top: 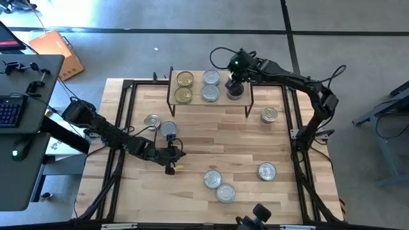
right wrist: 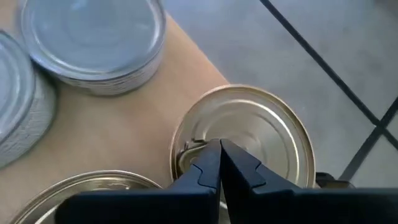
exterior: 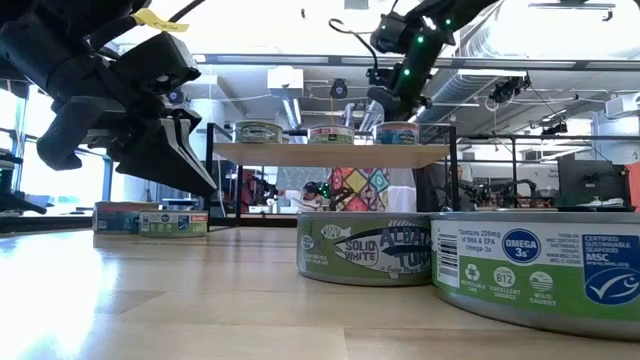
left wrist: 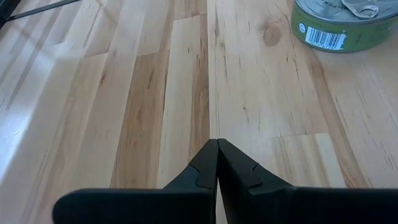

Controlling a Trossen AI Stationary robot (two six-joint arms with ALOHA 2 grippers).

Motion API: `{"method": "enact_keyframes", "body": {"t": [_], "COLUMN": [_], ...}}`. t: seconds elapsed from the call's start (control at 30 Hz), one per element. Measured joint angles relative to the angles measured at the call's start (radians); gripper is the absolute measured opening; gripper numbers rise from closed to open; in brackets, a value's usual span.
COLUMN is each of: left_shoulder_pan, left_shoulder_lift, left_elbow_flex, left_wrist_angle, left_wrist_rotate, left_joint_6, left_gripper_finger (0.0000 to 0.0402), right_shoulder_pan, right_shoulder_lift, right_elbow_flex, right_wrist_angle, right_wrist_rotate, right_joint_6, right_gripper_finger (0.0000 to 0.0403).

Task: Stack canned seafood by type on shelf
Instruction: Adjust the top blue can on the shelf, then stack the top light green tuna can on top of the top light green tuna can on the shelf

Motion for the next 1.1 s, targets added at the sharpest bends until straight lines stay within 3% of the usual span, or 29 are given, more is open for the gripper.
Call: {"method": "enact_keyframes", "body": {"t": [0.3,0.53,0.73,0.87,1.1], "left_shoulder_pan": [0.000,0.000,0.000,0.000,0.000], "left_shoulder_lift": [0.000,0.000,0.000,0.000,0.000], "left_elbow_flex": [0.000,0.000,0.000,0.000,0.000], "left_wrist_angle": [0.003,0.004,0.003,0.003,0.036], "left_wrist_rotate": [0.000,0.000,-0.005,-0.006,-0.007], "left_joint_6": [0.000,-0.001,0.000,-0.001,0.001], "left_gripper_finger": [0.0000,0.0000,0.0000,0.0000,0.0000], "right_shoulder_pan": [0.047,0.071,0.123,0.239,0.532], "right_shoulder_lift": [-0.009,-0.049,-0.139,-0.224,-0.377], "right_elbow_flex": [0.002,0.002,-0.025,-0.157,-0.527], "right_wrist_angle": [-0.061,-0.015,0.083,0.245,0.690], "right_wrist_rotate": [0.012,0.138,0.088,-0.001,-0.010], "right_joint_6": [0.001,-0.028,-0.076,-0.112,-0.114], "right_gripper_finger": [0.0000,0.0000,0.0000,0.0000,0.0000]}}
